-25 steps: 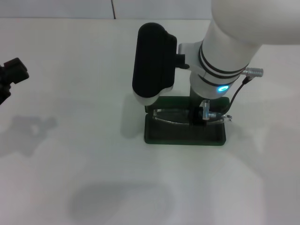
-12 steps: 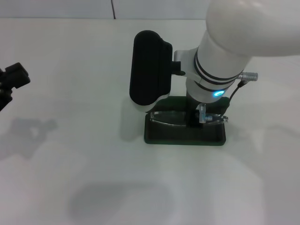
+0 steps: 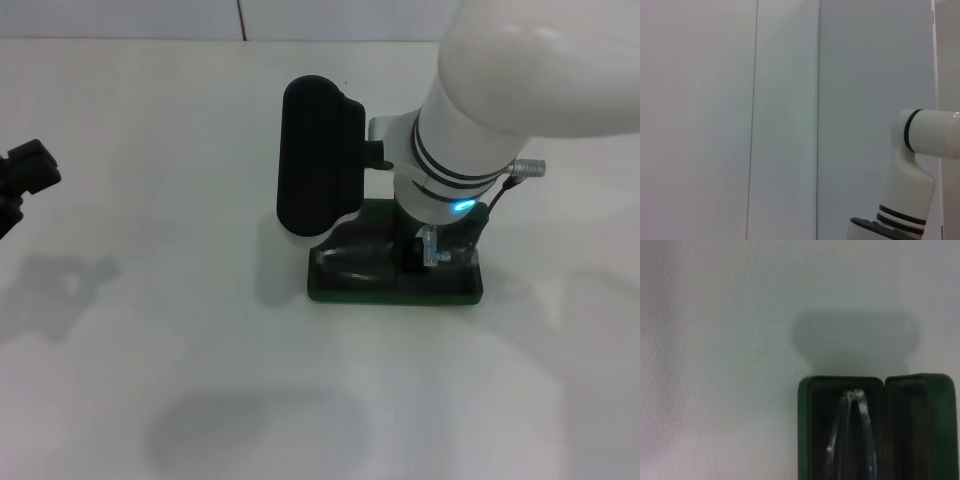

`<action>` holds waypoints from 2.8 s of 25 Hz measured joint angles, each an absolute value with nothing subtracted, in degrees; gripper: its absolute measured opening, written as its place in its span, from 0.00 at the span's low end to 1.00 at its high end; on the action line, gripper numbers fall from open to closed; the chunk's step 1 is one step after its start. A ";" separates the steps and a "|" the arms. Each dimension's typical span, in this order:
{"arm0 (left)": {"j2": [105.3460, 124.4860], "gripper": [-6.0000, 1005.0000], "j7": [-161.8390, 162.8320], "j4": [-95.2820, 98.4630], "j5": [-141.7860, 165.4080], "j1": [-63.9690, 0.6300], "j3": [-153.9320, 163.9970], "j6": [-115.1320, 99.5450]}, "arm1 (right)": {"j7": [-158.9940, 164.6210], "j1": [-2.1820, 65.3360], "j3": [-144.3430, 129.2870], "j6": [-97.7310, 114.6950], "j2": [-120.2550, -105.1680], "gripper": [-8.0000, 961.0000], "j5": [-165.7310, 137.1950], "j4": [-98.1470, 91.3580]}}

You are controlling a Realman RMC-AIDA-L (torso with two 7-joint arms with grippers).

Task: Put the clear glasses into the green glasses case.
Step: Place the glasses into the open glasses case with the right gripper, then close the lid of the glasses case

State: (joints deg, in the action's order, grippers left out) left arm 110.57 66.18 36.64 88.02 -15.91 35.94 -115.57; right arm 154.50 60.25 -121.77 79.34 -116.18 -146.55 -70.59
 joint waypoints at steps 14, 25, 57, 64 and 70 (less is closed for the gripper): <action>110.46 0.08 66.18 36.65 88.07 -15.78 35.91 -115.57 | 154.46 60.03 -122.60 80.00 -116.19 0.14 -146.04 -72.45; 110.41 0.08 66.25 36.65 88.07 -15.59 35.68 -115.57 | 155.47 56.71 -122.90 84.67 -116.19 0.15 -146.51 -79.69; 112.03 0.08 73.13 36.20 87.50 -22.27 32.96 -115.57 | 124.32 13.61 -75.24 85.70 -115.92 0.16 -113.72 -108.42; 114.86 0.08 76.26 34.76 91.80 -28.90 33.23 -111.74 | 105.90 9.44 -48.13 95.24 -115.77 0.17 -87.49 -86.04; 116.53 0.08 76.93 31.10 99.35 -35.04 33.32 -104.37 | 95.42 10.04 -29.93 100.09 -115.48 0.17 -87.07 -69.20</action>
